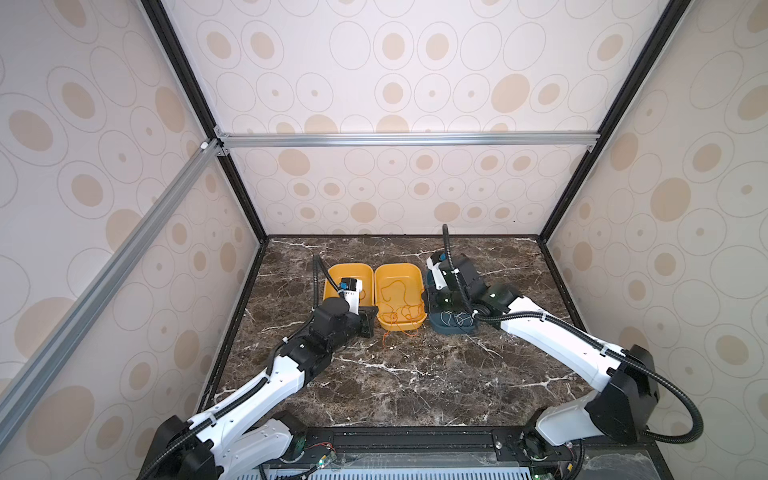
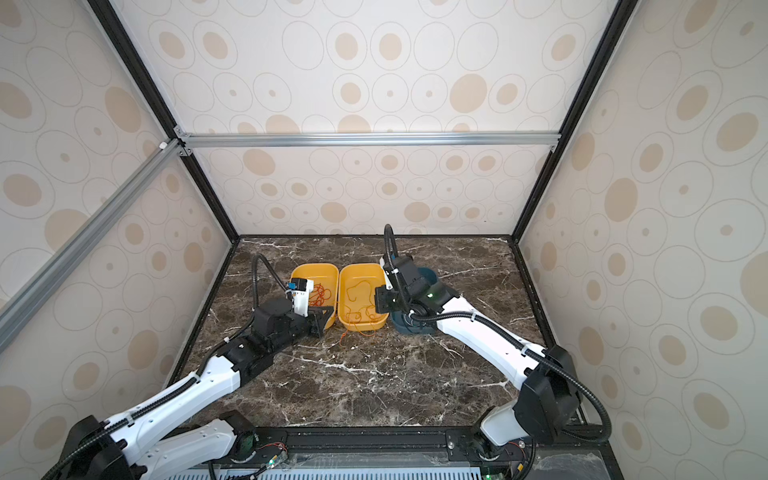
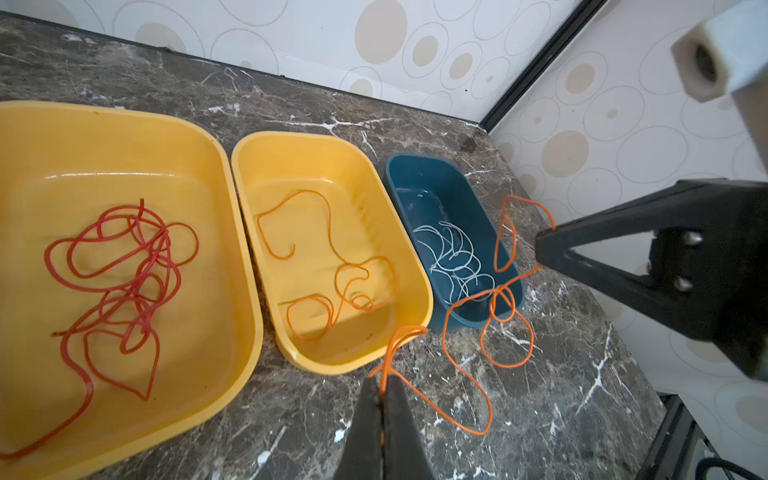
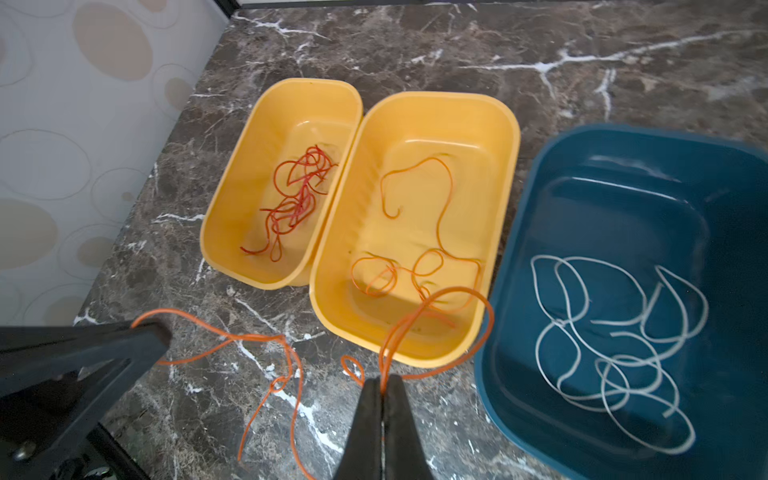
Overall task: Untangle the cables
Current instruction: 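Lower the orange cable into the middle yellow tub and open both grippers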
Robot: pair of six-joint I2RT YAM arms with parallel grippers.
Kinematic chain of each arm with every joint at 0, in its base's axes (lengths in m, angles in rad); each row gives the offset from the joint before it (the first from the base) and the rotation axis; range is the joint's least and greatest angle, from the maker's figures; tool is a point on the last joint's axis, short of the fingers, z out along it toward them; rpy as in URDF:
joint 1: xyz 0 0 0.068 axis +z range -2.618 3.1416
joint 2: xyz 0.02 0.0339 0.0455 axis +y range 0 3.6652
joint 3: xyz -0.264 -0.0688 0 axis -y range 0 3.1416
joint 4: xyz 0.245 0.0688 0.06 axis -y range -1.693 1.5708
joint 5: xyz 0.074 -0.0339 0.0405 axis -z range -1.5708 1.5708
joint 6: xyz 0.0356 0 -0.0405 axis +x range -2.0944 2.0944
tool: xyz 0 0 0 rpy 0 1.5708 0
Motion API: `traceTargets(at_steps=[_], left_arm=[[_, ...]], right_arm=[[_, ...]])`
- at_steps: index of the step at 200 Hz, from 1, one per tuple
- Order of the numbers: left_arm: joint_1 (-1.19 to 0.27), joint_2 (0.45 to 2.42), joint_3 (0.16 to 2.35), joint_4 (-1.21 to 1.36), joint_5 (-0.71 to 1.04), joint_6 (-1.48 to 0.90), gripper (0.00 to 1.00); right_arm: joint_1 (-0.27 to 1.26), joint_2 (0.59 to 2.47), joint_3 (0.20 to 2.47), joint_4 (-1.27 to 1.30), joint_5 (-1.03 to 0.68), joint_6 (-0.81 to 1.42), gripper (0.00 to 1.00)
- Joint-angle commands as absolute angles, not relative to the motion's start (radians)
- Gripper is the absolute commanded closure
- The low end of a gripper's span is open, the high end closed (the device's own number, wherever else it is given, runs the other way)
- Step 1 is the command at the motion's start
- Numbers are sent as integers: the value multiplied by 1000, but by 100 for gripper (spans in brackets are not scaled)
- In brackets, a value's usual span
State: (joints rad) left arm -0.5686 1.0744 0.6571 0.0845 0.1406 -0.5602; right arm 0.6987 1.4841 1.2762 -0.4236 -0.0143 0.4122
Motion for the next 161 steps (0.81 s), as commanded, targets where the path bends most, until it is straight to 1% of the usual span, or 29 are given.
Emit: traceTargets(at_steps=[1, 36, 69, 81, 119, 133, 151, 161], left_arm=[[-543, 1155, 732, 191, 202, -530, 100], [-526, 1326, 801, 228, 233, -518, 100], [-507, 1431, 865, 245, 155, -510, 100], [-501, 1470, 885, 258, 143, -515, 100], [-488, 1612, 950, 268, 199, -513, 100], [-482, 1660, 979, 253, 199, -507, 93], [-475, 1710, 1016, 234, 210, -496, 89], [-473, 1731, 1032, 222, 219, -496, 83]], right_arm=[[689, 1526, 1332, -352, -73, 336, 100], [630, 1629, 1407, -304, -152, 352, 100], [580, 1745, 1466, -242, -252, 402, 100], [577, 1786, 1505, -255, -268, 402, 100], [574, 1880, 1567, -267, -269, 400, 100], [573, 1911, 1585, -284, -249, 395, 100], [571, 1949, 1610, -302, -247, 389, 100], [570, 1968, 1619, -302, -249, 388, 100]])
